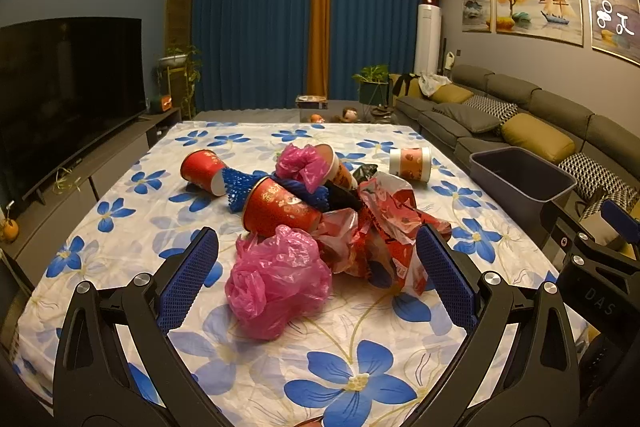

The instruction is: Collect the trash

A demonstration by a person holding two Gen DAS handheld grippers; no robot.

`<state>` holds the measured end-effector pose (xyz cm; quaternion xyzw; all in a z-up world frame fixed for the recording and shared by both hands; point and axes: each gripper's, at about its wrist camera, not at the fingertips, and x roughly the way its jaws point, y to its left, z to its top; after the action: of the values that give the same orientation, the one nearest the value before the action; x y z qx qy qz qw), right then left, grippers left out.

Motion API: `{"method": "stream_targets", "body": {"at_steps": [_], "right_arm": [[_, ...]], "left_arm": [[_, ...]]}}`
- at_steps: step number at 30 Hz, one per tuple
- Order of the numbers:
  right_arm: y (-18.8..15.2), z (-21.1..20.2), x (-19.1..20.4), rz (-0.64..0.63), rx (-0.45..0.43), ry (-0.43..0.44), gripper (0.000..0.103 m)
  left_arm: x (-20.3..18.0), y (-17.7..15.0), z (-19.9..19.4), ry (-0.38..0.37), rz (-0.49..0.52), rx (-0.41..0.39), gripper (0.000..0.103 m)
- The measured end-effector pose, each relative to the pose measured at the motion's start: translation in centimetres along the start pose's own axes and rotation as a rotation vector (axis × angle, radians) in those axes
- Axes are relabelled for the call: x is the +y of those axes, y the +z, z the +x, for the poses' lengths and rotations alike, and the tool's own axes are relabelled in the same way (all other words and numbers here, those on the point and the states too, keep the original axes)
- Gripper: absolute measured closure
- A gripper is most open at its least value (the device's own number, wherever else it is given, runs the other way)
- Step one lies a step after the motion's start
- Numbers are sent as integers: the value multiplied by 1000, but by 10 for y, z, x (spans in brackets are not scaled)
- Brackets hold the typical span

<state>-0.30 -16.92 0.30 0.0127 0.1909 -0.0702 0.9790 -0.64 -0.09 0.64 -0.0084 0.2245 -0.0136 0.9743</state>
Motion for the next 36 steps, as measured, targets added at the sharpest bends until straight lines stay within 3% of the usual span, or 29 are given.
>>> {"method": "stream_targets", "body": {"at_steps": [36], "right_arm": [[3, -3, 1, 5, -11, -5, 5]], "left_arm": [[1, 0, -1, -1, -4, 0, 5]]}}
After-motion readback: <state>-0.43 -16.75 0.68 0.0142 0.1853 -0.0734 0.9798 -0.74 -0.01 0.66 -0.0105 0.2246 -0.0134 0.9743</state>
